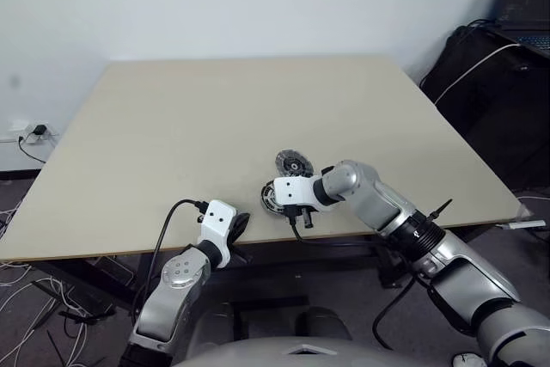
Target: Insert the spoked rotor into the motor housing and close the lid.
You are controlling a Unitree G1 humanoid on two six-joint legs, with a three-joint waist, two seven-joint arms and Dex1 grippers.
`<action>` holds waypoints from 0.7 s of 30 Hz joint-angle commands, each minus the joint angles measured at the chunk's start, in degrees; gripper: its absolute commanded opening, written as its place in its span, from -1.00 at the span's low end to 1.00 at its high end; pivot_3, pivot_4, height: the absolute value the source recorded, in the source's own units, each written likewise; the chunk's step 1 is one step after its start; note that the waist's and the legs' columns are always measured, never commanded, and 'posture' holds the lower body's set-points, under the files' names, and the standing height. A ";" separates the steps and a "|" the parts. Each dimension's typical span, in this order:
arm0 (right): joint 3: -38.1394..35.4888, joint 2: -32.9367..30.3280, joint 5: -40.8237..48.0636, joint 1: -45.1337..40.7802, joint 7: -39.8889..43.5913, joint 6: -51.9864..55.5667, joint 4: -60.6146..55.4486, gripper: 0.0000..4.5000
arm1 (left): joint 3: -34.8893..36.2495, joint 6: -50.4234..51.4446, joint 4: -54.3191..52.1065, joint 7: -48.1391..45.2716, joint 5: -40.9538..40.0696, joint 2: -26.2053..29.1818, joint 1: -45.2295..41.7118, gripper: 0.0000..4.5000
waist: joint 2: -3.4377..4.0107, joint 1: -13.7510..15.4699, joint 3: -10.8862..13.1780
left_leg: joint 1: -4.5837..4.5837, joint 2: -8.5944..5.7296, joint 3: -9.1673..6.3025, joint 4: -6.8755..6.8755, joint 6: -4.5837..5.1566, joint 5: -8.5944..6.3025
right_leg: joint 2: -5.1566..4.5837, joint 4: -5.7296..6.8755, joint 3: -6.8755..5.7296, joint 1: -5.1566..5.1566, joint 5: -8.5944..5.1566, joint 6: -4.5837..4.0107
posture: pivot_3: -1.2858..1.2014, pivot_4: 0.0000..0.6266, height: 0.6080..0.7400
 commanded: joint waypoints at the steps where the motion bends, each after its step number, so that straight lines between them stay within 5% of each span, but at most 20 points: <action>1: -0.55 0.26 -1.06 -1.12 0.33 -0.82 1.69 -0.60 | 0.08 -0.97 -1.32 -0.05 0.01 -0.03 -0.62 -1.00 | 0.00 0.00 0.00 | 0.00 0.00 0.00 0.01 0.00 0.00 | 0.00 0.01 0.00 0.00 0.01 0.02 | 0.03 -1.00 1.00; 12: -0.34 1.85 -4.41 -1.77 -1.49 -1.64 7.47 -0.60 | 0.24 -0.69 -1.64 0.28 -0.05 -0.07 -0.44 -1.00 | 0.01 -0.05 -0.02 | 0.02 0.01 0.01 0.04 -0.01 0.00 | 0.00 0.03 0.02 0.01 0.06 0.06 | 0.03 -1.00 1.00; 16: -0.49 2.30 -4.83 -1.26 -2.27 -1.97 7.59 -0.95 | 0.32 -0.79 -1.45 0.36 -0.06 -0.24 -0.55 -1.00 | -0.01 -0.13 -0.05 | 0.08 0.06 0.04 0.07 -0.01 0.01 | 0.01 0.05 0.02 0.03 0.15 0.02 | 0.03 -1.00 1.00; 21: -2.76 3.79 -3.53 0.34 -3.80 1.03 5.55 -0.96 | 0.33 -1.15 -1.18 0.48 -0.04 -0.41 -0.35 -1.00 | -0.01 -0.09 -0.05 | 0.11 0.19 0.13 0.09 -0.02 0.01 | 0.00 0.07 -0.05 0.02 0.24 -0.03 | 0.03 -1.00 1.00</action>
